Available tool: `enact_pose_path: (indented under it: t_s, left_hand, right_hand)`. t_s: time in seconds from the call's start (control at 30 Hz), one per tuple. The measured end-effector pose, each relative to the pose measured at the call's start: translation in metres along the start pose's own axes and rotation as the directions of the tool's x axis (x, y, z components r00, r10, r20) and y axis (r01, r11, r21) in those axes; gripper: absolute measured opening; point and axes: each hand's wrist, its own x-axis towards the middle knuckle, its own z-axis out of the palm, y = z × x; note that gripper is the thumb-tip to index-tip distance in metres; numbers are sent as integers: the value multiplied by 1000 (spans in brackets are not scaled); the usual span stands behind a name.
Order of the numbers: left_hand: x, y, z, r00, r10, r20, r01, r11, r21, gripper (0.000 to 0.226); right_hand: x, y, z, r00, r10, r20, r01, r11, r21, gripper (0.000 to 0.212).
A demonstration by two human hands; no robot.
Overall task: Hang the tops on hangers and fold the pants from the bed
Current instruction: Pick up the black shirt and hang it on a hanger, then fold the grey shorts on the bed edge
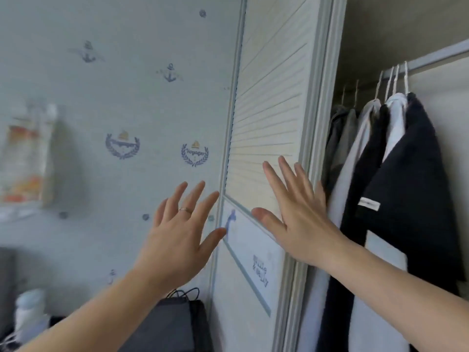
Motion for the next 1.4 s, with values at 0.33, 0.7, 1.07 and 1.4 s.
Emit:
enact_pose_path:
  t_s: [0.33, 0.7, 1.07, 1.4]
  left_hand:
    - [-265, -147, -131, 911, -399, 107, 350, 882, 315, 75]
    - [-583, -187, -226, 471, -877, 97, 727, 448, 521, 77]
    - [-737, -206, -217, -47, -999, 24, 885, -30, 465, 81]
    - [-775, -345, -224, -284, -958, 50, 878, -238, 416, 71]
  right_hand:
    - [-73, -266, 105, 927, -313, 208, 234, 913, 334, 84]
    - [-218, -516, 220, 657, -645, 391, 269, 685, 678, 82]
    - [-281, -666, 312, 290, -821, 492, 208, 556, 805, 84]
    - [-231, -798, 408, 82, -861, 502, 207, 507, 837, 79]
